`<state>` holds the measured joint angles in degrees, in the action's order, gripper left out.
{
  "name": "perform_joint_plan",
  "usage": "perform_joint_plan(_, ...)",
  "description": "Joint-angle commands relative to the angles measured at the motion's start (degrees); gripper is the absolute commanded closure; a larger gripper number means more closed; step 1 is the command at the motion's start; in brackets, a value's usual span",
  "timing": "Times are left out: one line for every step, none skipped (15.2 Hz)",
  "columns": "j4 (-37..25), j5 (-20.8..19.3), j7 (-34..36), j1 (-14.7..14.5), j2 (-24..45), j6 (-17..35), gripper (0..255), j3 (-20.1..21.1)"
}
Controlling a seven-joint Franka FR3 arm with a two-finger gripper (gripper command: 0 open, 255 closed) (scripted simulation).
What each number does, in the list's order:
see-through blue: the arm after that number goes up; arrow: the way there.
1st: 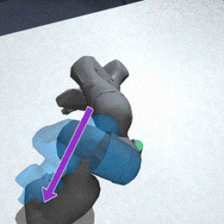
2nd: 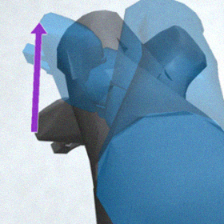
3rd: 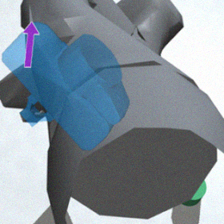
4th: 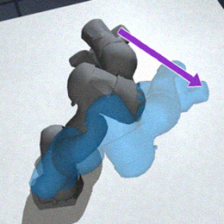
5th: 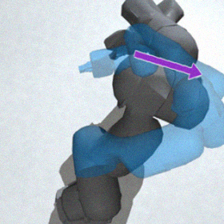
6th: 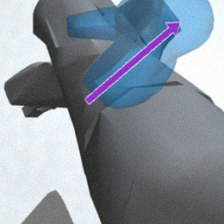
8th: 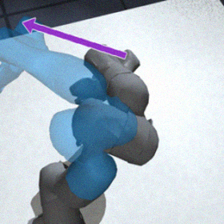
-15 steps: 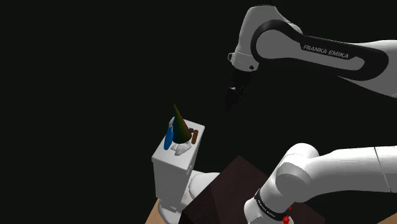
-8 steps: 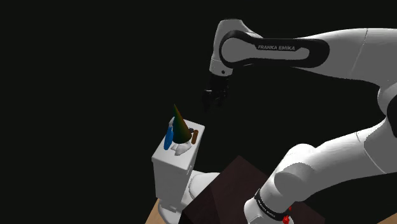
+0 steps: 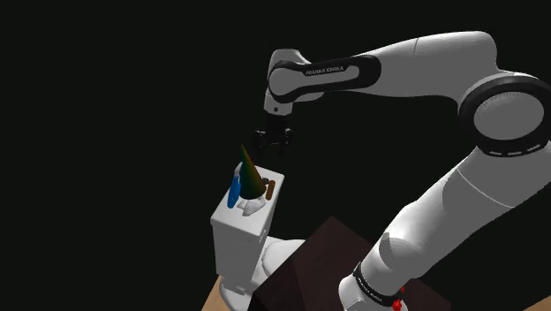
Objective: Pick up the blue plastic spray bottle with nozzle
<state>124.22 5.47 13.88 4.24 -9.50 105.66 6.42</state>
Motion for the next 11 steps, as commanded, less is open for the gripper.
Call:
perform_joint_plan(-2.68,0.64,2.44,0.45,4.69,1.19,0,-0.14)
perform_joint_plan(-4.04,0.97,3.56,0.63,7.01,1.79,0,-0.25)
perform_joint_plan(-5.43,1.32,4.65,0.81,9.33,2.34,0,-0.38)
perform_joint_plan(-6.88,1.67,5.72,0.97,11.63,2.84,0,-0.54)
perform_joint_plan(-8.37,2.04,6.75,1.13,13.93,3.29,0,-0.72)
perform_joint_plan(-9.9,2.44,7.75,1.28,16.22,3.69,0,-0.92)
perform_joint_plan(-11.48,2.85,8.72,1.44,18.5,4.05,0,-1.13)
perform_joint_plan(-13.11,3.28,9.66,1.6,20.77,4.36,0,-1.36)
perform_joint_plan(-14.77,3.73,10.58,1.76,23.03,4.63,0,-1.59)
perform_joint_plan(-16.48,4.2,11.48,1.93,25.29,4.85,0,-1.83)
perform_joint_plan(-18.24,4.7,12.35,2.11,27.54,5.03,0,-2.07)
